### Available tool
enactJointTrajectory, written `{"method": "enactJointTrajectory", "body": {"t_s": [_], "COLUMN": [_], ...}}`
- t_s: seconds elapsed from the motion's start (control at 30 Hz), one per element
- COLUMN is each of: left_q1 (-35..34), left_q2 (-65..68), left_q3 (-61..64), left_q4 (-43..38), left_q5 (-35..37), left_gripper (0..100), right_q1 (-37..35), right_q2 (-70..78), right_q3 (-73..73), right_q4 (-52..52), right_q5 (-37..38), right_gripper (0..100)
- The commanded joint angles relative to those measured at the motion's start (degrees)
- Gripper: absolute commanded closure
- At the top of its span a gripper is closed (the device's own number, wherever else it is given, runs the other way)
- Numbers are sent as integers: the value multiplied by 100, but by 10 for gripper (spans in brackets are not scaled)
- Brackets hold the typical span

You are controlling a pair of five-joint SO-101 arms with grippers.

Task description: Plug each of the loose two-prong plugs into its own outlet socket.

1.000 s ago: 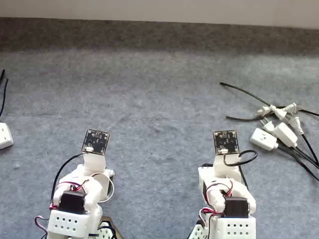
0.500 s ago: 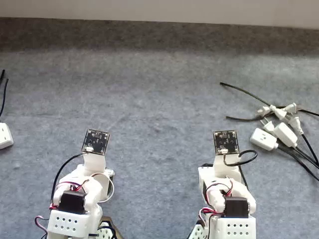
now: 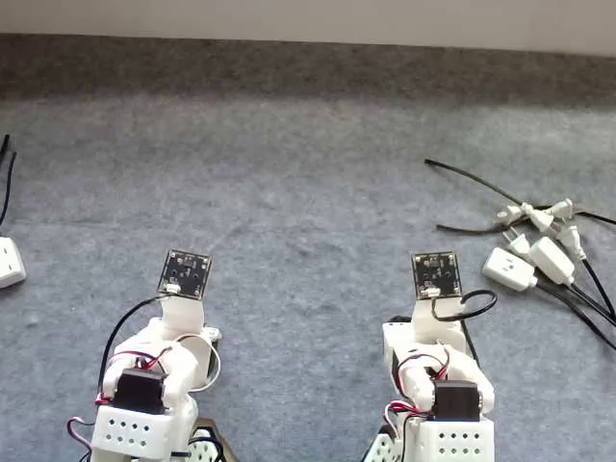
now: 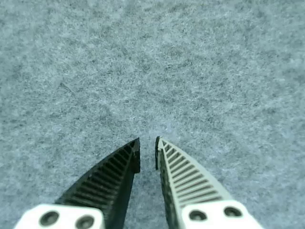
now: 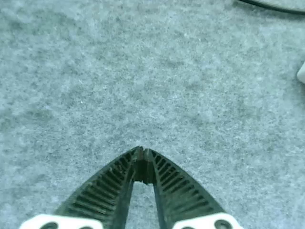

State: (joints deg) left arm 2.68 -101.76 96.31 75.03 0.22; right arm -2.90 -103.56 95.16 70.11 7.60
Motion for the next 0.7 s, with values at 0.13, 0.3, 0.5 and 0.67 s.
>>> {"method": "enactJointTrajectory", "body": {"t_s": [0.13, 0.3, 0.5, 0.67], "left_q1": [-57, -57, -57, -57], "left_q2": [13, 13, 13, 13], "left_q3": [84, 84, 84, 84], "left_q4": [18, 18, 18, 18], "left_q5": [35, 35, 35, 35], "left_gripper": [925, 925, 925, 925], "right_q1": [40, 22, 13, 2141], "right_q2": [-84, -84, -119, -119], "right_q3": [866, 848, 813, -259], "right_q4": [31, 31, -382, -1842], "right_q5": [35, 44, 9, 18], "right_gripper": [992, 992, 992, 992]}}
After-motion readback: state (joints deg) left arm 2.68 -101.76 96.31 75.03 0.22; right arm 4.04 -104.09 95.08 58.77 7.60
